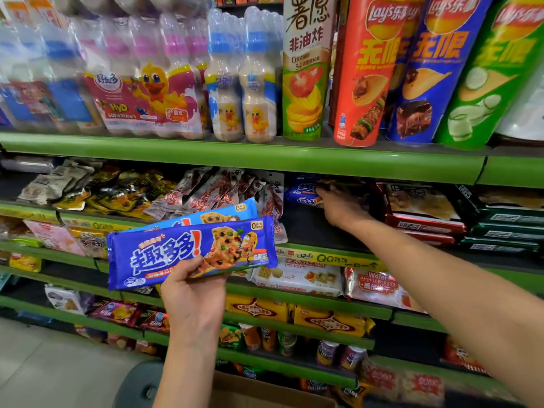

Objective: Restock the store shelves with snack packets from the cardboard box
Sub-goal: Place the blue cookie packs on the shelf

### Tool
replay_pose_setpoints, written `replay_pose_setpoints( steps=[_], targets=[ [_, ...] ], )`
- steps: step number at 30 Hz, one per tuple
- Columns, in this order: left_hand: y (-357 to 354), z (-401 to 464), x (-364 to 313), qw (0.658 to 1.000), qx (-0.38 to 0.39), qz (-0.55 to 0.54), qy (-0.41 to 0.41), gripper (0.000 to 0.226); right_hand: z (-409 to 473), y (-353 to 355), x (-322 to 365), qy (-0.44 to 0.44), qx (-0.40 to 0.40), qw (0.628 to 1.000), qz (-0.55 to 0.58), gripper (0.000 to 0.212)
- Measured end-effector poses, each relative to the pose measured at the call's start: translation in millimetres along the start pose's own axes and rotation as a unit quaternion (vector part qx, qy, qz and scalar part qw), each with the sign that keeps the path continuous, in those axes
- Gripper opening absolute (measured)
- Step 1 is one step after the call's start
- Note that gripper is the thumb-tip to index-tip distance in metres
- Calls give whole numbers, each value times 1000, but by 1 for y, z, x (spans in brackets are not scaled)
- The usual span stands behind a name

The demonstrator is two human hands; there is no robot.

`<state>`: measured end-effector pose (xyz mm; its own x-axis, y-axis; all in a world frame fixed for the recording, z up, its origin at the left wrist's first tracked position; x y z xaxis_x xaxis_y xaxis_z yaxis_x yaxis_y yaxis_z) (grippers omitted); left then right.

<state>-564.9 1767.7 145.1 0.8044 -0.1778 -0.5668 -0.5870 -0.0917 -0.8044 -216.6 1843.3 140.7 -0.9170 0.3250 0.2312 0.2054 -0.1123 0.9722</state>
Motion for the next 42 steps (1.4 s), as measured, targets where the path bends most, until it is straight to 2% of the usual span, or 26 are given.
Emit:
replay_pose_setpoints(
  steps=[8, 16, 21, 26, 29, 31, 34, 37, 40, 42],
  targets=[
    [2, 1, -3, 1000, 5, -14, -5, 40, -12, 1, 0, 69, -16, 996, 58, 77],
    [4, 0, 1, 1000, 3, -17, -8, 40, -16, 7, 6, 140, -22, 988, 64, 77],
    [8, -3, -2, 1000, -8, -6, -5, 37, -3, 9, -2, 99, -43, 992, 73, 69],
    [12, -4, -7, 1000, -23, -10, -4, 39, 7, 10, -1, 73, -78, 988, 107, 51],
    [15, -4, -11, 1000, -24, -10, -13, 42, 2, 10, 7, 64, -71, 992, 85, 57],
    [17, -2, -13, 999, -26, -12, -14, 43, -10, 6, 32, 118, -54, 987, 90, 61],
    [18, 0, -13, 999, -31, -17, -7, 45, -41, -9, 78, 208, 25, 964, 167, 53],
    [19, 1, -14, 1000, -23, -14, -9, 35, -63, -32, 109, 268, 94, 952, 111, 66],
    [21, 1, -14, 1000, -22, -19, -10, 49, -58, -45, 116, 236, 133, 955, 118, 69],
    [22, 2, -14, 1000, -17, -15, -13, 45, -48, -48, 118, 191, 145, 962, 133, 68]
  ],
)
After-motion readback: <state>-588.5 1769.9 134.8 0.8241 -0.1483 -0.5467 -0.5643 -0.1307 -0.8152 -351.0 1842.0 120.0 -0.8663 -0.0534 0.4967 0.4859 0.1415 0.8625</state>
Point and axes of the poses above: each hand's wrist, its own z-axis towards the middle knuckle, its own y-axis out of the back of the hand, x = y × z, the point moved 8 cm from there along z, towards the middle knuckle, and after that the axes turned 7 degrees about z, right-handed, at the moved point
